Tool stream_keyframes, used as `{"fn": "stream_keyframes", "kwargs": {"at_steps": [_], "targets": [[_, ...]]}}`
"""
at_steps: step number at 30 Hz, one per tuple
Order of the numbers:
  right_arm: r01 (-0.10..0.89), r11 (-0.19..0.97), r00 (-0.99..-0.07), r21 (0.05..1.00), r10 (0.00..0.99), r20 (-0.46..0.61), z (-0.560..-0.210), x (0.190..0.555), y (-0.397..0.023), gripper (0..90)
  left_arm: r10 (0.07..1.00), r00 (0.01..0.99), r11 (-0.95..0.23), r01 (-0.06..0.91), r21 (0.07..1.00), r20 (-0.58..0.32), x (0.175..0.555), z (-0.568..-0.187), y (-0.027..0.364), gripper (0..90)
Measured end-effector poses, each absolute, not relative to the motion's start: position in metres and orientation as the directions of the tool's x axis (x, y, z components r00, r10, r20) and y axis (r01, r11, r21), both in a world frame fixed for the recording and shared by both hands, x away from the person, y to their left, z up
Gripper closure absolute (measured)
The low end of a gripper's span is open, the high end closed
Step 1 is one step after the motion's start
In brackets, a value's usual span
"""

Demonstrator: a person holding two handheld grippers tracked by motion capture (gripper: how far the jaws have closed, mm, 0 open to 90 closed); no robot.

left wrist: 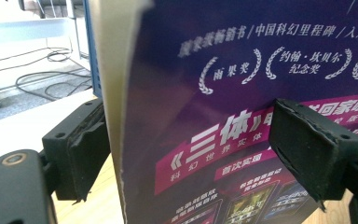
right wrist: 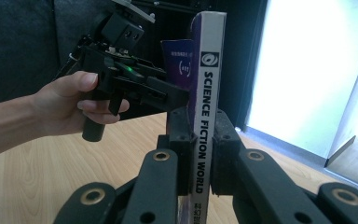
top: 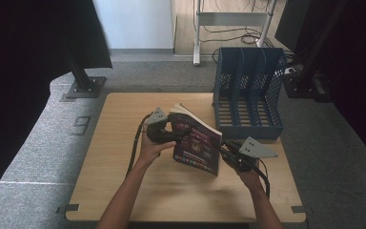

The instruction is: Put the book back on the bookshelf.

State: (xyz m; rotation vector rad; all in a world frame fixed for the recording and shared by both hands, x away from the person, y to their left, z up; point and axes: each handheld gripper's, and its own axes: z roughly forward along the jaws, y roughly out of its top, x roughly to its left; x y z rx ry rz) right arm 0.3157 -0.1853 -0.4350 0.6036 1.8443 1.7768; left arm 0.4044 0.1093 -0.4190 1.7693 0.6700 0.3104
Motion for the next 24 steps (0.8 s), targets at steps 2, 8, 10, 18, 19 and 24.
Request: {"fn": "stream_keyframes", "kwargs": {"at_steps": [2, 8, 10, 18, 19, 24], "targets": [[-0.031, 0.050, -0.773, 0.998, 0.632, -0.056, -0.435, 0.315, -0.186, 80.7, 0.584, 0.802, -0.175, 0.280, 0.944, -0.130, 0.404, -0.419, 0.109, 14.8], [-0.034, 0.081, -0.762, 0.996, 0.643, -0.078, -0.430, 0.314, -0.188, 77.1, 0.572, 0.809, -0.164, 0.273, 0.948, -0.134, 0.401, -0.413, 0.108, 17.9], [-0.040, 0.084, -0.757, 0.996, 0.648, -0.085, -0.428, 0.314, -0.189, 75.7, 0.572, 0.810, -0.166, 0.266, 0.949, -0.127, 0.399, -0.413, 0.107, 17.9], [-0.001, 0.095, -0.736, 0.995, 0.674, -0.065, -0.423, 0.325, -0.183, 72.9, 0.573, 0.810, -0.175, 0.271, 0.947, -0.126, 0.396, -0.414, 0.104, 17.7], [0.008, 0.096, -0.738, 0.995, 0.673, -0.059, -0.423, 0.327, -0.183, 72.7, 0.573, 0.810, -0.173, 0.271, 0.947, -0.128, 0.396, -0.414, 0.104, 17.9], [0.041, 0.126, -0.762, 0.991, 0.645, -0.051, -0.424, 0.336, -0.174, 72.1, 0.570, 0.811, -0.169, 0.270, 0.948, -0.130, 0.397, -0.413, 0.104, 18.3]]}}
